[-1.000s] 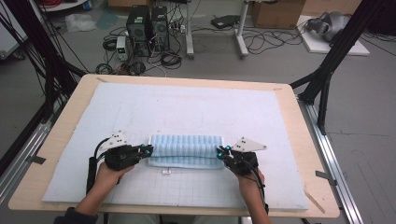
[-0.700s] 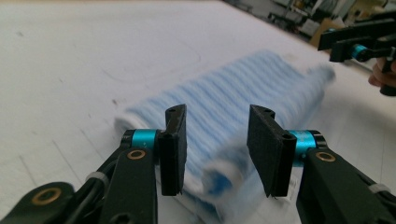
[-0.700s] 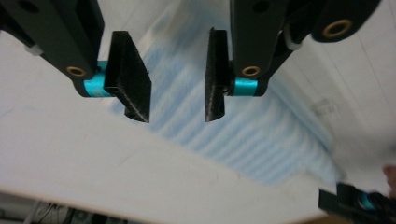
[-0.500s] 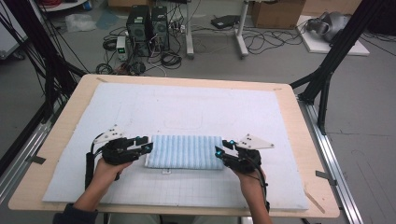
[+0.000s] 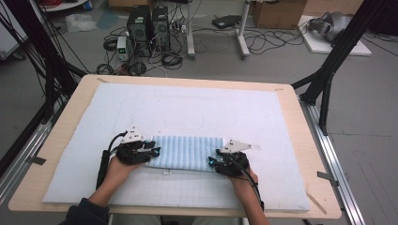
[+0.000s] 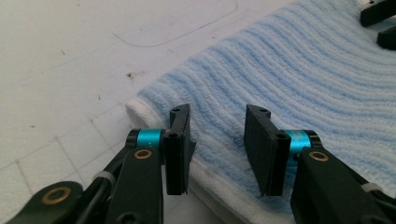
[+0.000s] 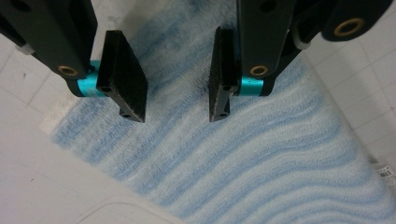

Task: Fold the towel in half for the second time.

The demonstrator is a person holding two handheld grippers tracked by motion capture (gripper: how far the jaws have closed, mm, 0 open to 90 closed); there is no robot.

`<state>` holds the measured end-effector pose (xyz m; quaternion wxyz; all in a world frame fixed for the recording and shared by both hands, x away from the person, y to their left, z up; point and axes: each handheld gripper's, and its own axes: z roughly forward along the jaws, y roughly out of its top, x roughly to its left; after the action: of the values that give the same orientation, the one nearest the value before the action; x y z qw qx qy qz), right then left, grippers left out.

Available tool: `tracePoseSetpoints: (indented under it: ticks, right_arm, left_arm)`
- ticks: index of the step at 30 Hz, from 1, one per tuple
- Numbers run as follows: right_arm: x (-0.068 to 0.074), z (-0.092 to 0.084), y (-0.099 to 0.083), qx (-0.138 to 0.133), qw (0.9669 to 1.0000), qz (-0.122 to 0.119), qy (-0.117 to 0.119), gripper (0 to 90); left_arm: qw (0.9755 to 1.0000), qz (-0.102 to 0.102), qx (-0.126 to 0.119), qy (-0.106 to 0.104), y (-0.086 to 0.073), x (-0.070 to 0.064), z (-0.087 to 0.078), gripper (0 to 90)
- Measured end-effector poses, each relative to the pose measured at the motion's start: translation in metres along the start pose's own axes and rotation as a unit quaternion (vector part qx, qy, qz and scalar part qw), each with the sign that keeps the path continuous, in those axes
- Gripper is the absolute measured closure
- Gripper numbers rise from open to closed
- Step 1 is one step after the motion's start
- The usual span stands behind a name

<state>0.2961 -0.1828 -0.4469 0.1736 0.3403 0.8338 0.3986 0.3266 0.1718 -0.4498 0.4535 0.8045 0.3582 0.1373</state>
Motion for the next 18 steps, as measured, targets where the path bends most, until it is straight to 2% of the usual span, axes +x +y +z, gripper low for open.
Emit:
tracePoseSetpoints:
  ticks: [1,3,5,7,8,11,14,16,18]
  right_arm:
    - [0.0,0.0,0.0,0.0,1.0,-0.006,-0.001,56.6]
    - [-0.001,0.0,0.003,0.005,1.0,-0.002,0.007,54.0]
    - [-0.005,-0.002,0.008,-0.01,0.9998,0.01,0.012,51.5]
    - [-0.01,-0.004,0.013,-0.032,0.9991,0.023,0.014,51.4]
    - [-0.014,-0.003,0.017,-0.034,0.9991,0.021,0.014,52.7]
    - [-0.019,0.007,0.022,-0.016,0.9997,0.013,0.015,59.7]
    - [-0.022,0.02,0.026,0.002,1.0,0.005,0.008,60.2]
    - [-0.026,0.026,0.028,0.007,1.0,0.007,0.001,60.1]
    - [-0.03,0.03,0.028,0.002,0.9999,0.009,-0.014,58.3]
  left_arm:
    - [1.0,-0.002,0.001,0.002,0.001,0.001,0.001,62.3]
    - [1.0,0.0,0.0,0.006,0.003,0.002,0.002,62.8]
    - [0.9999,-0.007,-0.009,0.01,0.008,0.006,0.002,62.0]
    - [0.9997,-0.002,-0.021,0.014,0.012,0.011,0.003,61.9]
    - [0.9997,-0.004,-0.019,0.014,0.013,0.013,0.005,62.8]
    - [0.9997,0.007,0.008,0.02,0.016,0.019,0.013,68.6]
    - [0.9991,0.021,0.0,0.037,0.018,0.021,0.02,74.2]
    - [0.999,0.011,0.003,0.044,0.02,0.025,0.024,76.0]
    - [0.9984,0.015,0.004,0.055,0.022,0.027,0.028,78.2]
